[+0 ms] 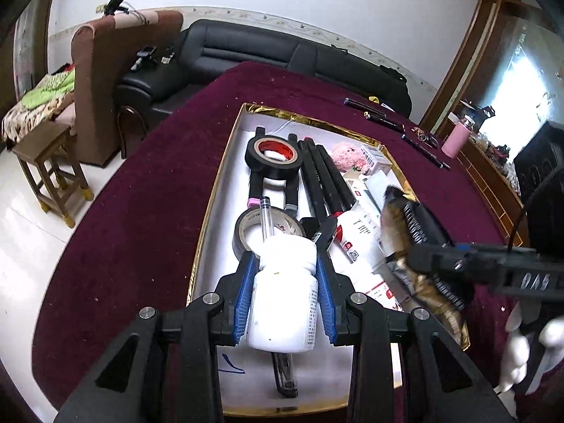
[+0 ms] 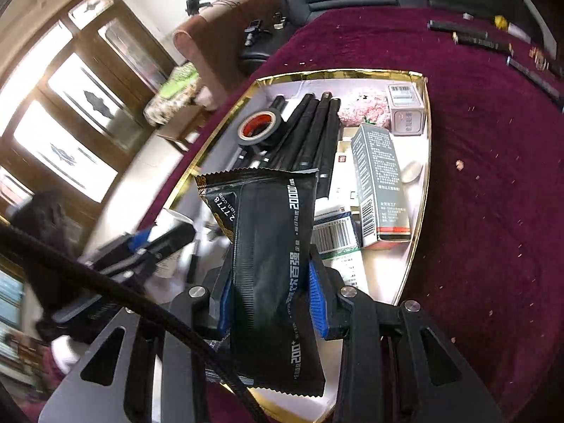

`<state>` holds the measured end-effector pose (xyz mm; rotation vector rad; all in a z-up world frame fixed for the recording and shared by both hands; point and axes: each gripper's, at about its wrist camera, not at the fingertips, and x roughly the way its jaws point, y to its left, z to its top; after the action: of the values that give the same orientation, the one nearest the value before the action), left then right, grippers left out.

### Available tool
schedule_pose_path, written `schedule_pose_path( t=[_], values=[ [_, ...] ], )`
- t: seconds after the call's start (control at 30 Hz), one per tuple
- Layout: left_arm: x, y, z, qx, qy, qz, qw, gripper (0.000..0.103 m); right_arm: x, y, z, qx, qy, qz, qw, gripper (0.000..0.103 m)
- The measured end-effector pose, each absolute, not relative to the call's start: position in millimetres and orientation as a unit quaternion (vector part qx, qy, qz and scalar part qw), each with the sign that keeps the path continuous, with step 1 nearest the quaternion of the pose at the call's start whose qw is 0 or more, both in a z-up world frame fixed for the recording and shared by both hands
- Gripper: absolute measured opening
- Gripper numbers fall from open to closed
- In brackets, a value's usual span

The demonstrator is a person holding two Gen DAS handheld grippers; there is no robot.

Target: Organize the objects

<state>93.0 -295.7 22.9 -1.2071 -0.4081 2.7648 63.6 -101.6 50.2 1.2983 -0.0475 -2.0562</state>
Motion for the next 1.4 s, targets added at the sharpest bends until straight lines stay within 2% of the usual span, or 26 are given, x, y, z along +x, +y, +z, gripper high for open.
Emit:
schedule_pose_path(
  t=[0.13,0.23,0.3,0.57,0.63,0.83,1.1,1.23,1.4],
  values=[
    [95.3,-300.5,22.6,-0.394,-0.144,0.906,0.053,0.031,65.9,-107.0,49.1,0.488,0.014,-0.806,0.335,0.036],
    [94.6,-301.4,24.6,-0.395,-0.147,0.905,0.05,0.051,66.4,-109.2,48.9,0.482,0.026,-0.811,0.33,0.038],
    [95.2,-302.9,27.1,-0.392,-0.15,0.906,0.051,0.052,65.5,-110.6,48.3,0.483,0.026,-0.811,0.331,0.039],
    [100.9,-309.9,42.7,-0.369,-0.17,0.913,0.046,0.064,76.9,-107.0,69.1,0.444,0.035,-0.831,0.333,0.039],
    [105.2,-310.0,49.8,-0.356,-0.171,0.918,0.04,0.067,80.3,-103.7,75.7,0.427,0.043,-0.842,0.327,0.042],
    [113.0,-302.8,72.6,-0.33,-0.154,0.931,0.024,0.068,87.2,-82.0,92.9,0.387,0.041,-0.865,0.315,0.046],
    [143.0,-281.5,101.7,-0.298,-0.115,0.948,-0.007,0.068,80.7,-62.6,109.2,0.362,-0.025,-0.868,0.34,0.046],
    [168.5,-286.2,116.9,-0.275,-0.095,0.956,-0.038,0.068,80.8,-61.6,118.2,0.338,-0.063,-0.869,0.356,0.059],
    [190.1,-303.4,125.8,-0.259,-0.099,0.958,-0.074,0.068,76.7,-70.7,121.1,0.337,-0.085,-0.857,0.381,0.06]
  ],
)
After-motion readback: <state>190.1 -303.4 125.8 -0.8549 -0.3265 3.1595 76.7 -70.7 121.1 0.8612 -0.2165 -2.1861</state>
